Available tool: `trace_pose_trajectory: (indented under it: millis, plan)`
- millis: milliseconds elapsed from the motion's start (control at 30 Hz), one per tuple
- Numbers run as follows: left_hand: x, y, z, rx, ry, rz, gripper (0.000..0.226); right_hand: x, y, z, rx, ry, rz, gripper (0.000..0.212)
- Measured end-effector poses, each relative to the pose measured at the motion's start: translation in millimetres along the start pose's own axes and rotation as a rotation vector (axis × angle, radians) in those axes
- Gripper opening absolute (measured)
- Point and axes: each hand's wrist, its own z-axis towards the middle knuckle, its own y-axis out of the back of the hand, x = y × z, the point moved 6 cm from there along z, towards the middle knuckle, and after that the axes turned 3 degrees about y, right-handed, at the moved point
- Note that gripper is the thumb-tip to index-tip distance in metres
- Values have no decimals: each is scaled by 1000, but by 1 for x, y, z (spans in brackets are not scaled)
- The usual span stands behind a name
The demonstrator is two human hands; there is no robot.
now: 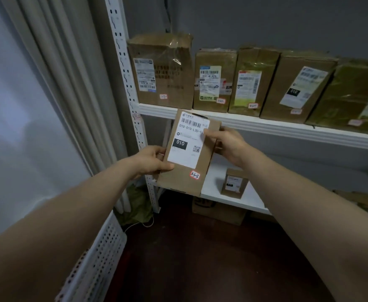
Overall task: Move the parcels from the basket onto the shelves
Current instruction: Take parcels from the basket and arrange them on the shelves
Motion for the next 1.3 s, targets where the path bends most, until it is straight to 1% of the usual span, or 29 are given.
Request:
trace_pose_trajectory:
  millis: [67, 100, 167, 233, 300, 367, 467, 533, 633, 767, 867, 1000, 1167, 1233, 1300]
  plan:
    - [2, -2, 3, 28, -10, 50, 43, 6, 10, 1, -77, 26, 5, 72]
    - [3, -2, 4, 33, -16, 69, 43, 9, 13, 0, -86, 27, 13, 81]
    - [5, -1, 7, 53, -22, 103, 44, 10, 17, 0, -60, 18, -6, 87]
    - [8, -1, 8, 80, -25, 140, 44, 6, 18, 0, -3, -18, -109, 82]
    - [13, -1, 12, 104, -31, 163, 45, -2, 15, 0, 77, -85, -221, 69]
    - [18, -1, 19, 124, -41, 155, 48, -9, 14, 0, 97, -105, -249, 57]
    - [19, -2, 31, 114, -57, 155, 57, -15, 10, 3, 96, -71, -252, 39]
    - [13, -3, 41, 102, -87, 166, 64, -19, 8, 8, 98, -61, -262, 32]
    - [4, -8, 57, 81, -134, 169, 66, -24, 13, 17, 62, -75, -279, 34]
    - [-6, -20, 78, 54, -185, 157, 57, -30, 24, 26, 18, -83, -302, 35]
    - [-14, -32, 94, 50, -211, 162, 65, -34, 36, 34, -28, -75, -321, 44]
    - [-25, -49, 121, 14, -245, 203, 84, -47, 53, 52, -56, -66, -380, 45]
    - [-36, -67, 156, -144, -332, 425, 94, -67, 71, 93, -13, -45, -513, 50]
    - [-36, -73, 174, -157, -354, 450, 98, -78, 77, 113, 10, -39, -522, 54]
    - [-33, -78, 195, -159, -376, 531, 96, -88, 79, 133, 36, -36, -541, 54]
